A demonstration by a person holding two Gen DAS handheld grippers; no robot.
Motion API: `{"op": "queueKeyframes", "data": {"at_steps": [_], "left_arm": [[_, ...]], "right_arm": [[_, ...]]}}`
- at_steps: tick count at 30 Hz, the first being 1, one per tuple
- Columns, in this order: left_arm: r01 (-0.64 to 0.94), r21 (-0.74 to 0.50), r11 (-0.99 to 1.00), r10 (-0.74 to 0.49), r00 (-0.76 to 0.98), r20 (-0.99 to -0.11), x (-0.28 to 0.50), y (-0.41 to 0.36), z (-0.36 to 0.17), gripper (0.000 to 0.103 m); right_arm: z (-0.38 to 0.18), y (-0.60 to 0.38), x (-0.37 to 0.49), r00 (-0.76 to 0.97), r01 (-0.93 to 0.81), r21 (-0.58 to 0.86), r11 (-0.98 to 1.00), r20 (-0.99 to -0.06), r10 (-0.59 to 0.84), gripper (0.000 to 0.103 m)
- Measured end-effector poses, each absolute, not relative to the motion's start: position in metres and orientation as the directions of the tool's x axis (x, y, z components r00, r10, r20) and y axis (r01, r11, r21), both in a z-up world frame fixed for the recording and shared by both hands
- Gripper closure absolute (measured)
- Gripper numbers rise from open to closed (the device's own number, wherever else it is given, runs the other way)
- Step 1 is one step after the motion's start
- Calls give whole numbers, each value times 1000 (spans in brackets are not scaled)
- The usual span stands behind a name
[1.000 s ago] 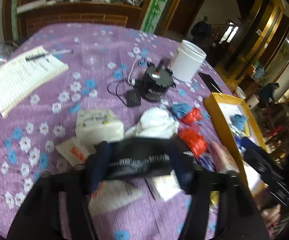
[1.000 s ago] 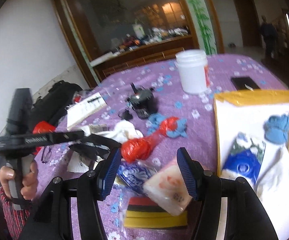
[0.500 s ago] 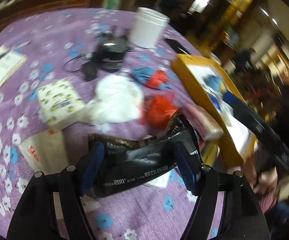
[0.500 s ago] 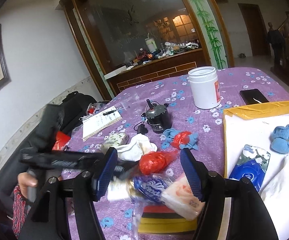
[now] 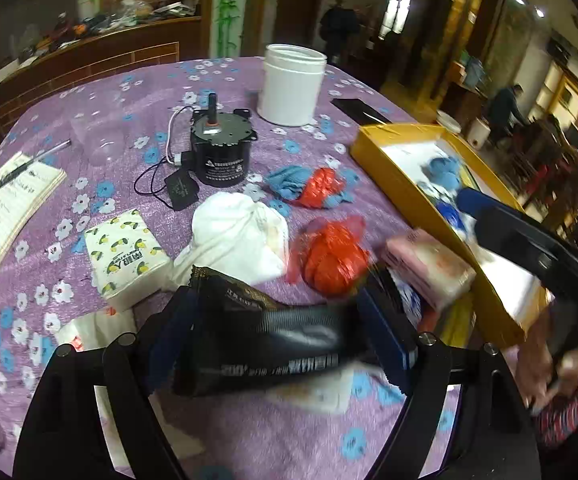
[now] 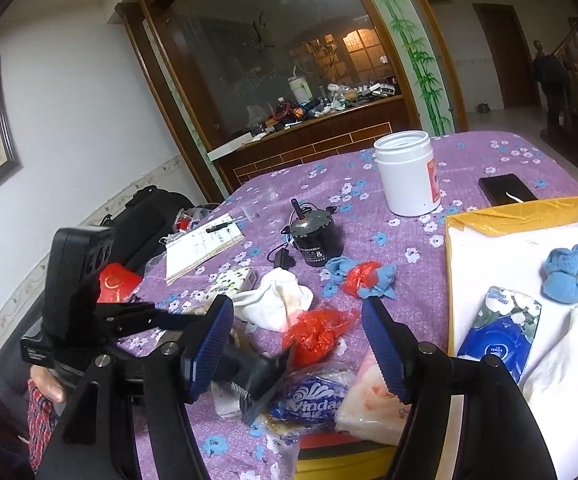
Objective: Organize soft objects
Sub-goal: 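Move both grippers back to the table and grasp the black bag with the left gripper, then grasp the blue Vinda bag with the right gripper while the left holds the black packet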
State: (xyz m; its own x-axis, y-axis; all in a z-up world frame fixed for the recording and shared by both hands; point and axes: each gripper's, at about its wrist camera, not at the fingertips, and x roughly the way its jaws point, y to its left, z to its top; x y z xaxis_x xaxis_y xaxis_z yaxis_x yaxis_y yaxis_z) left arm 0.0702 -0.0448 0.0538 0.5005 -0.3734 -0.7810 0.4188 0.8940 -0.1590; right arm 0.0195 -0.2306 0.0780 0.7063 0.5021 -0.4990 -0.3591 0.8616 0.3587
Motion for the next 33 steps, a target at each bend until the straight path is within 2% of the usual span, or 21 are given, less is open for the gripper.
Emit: {"op": "queueKeyframes", "data": {"at_steps": [5,10,13,17,20,24,26,29,33], "left_arm": [[432,-142,891,-359,477,-803,73,-50,45,20],[384,-216,898,-383,438,-813,77,-34,42,20],[276,-169,946,-293,509,-809,83,-20,45,21],[140,-208,968,-251,532,-809,91,7,43,21],[94,-282,955,-286,544,-789,90,23,49,21],[95,-464,881,-455,437,-776,91,26,43,21],[2,-557,830,-519,366,-772,87,29,32,21],[-90,-587,805,-512,394,-763,66,33,34,21],[-136,-549,824,-469,380,-797,61,21,30,21]], "right_arm": [[80,-233,17,712,-360,364,859,-488,505,34],[79,-237,19,708,-351,380,856,-490,508,29],[78,-235,19,703,-354,380,855,-494,511,29],[80,-236,18,707,-356,379,854,-489,511,29],[80,-236,18,707,-356,382,853,-487,513,29],[79,-236,19,708,-353,376,857,-492,507,29],[78,-235,20,705,-352,375,857,-495,507,29],[78,-236,20,708,-354,375,857,-491,508,29],[80,-237,19,711,-355,382,853,-482,511,29]]}}
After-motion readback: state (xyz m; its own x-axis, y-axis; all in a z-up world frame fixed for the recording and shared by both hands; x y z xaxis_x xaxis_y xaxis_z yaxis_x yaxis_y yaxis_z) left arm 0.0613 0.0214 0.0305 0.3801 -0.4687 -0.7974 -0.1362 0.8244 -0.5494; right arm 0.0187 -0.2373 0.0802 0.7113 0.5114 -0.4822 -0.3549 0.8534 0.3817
